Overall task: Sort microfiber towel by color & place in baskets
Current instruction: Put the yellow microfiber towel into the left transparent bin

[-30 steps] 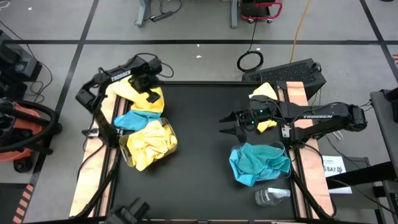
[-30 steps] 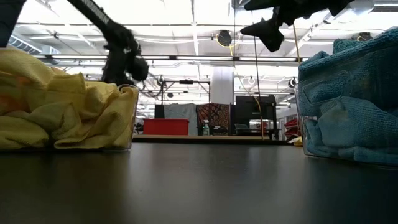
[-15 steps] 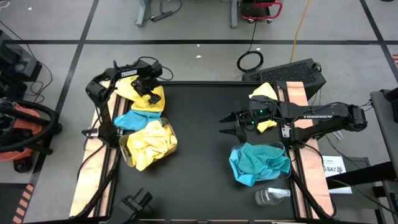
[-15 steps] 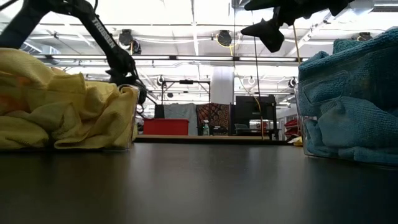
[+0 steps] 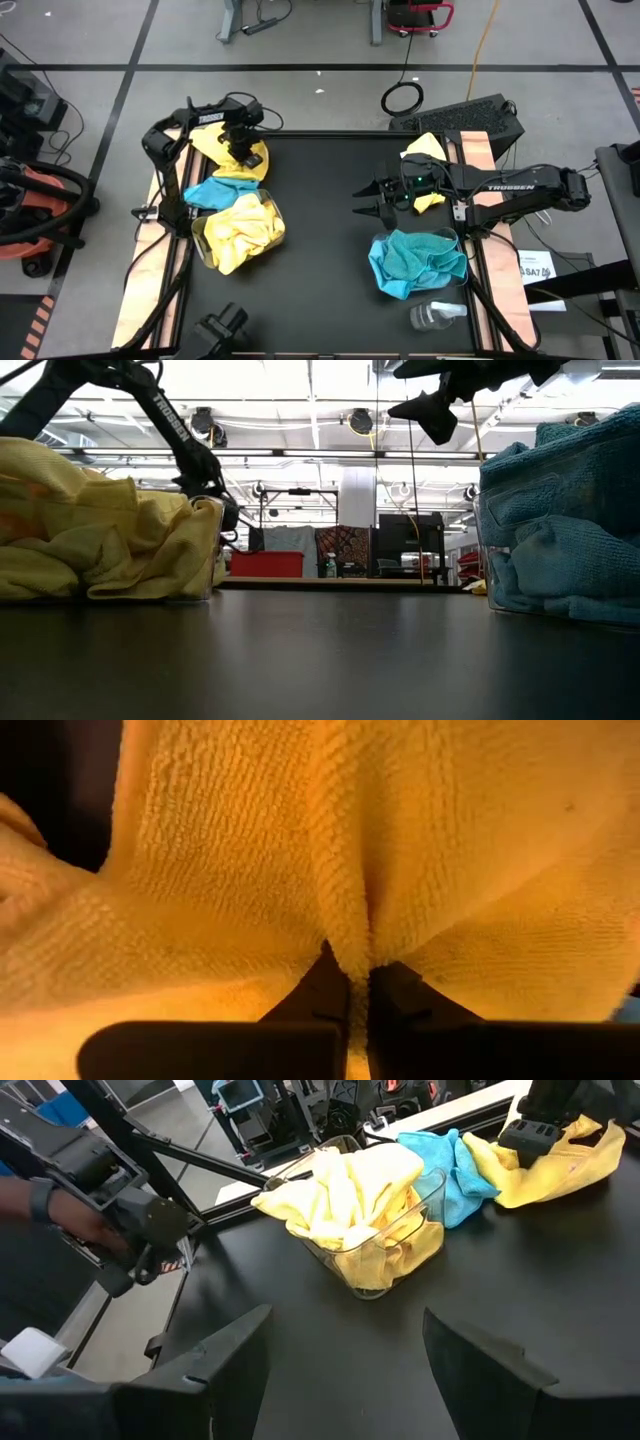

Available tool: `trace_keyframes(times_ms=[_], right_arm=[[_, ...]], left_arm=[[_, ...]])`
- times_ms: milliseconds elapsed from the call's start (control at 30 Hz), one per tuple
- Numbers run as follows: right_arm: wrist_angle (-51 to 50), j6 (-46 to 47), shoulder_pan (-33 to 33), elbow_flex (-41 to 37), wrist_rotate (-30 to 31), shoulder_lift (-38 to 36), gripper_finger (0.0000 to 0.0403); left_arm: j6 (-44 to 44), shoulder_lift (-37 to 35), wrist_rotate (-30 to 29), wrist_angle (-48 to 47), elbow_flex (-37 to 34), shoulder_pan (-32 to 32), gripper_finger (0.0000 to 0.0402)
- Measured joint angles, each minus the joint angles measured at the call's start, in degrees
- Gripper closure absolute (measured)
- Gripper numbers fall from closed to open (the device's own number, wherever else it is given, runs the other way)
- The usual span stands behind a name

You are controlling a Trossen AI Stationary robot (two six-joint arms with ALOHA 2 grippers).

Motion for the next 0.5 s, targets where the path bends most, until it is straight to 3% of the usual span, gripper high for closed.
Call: trace_keyframes(times_ms=[233, 500], right_arm=[[0.07, -0.06, -0.11, 0.00, 0.00, 0.00, 0.0154], [0.36, -2.43, -1.59, 0.01, 0.21, 0.00, 0.0154]], left_arm=[[1.27, -4.20, 0.41, -5.77, 6.25, -3.04, 0.0395], [1.46, -11.08, 0.51, -9.74, 20.15, -6.82, 0.0396]])
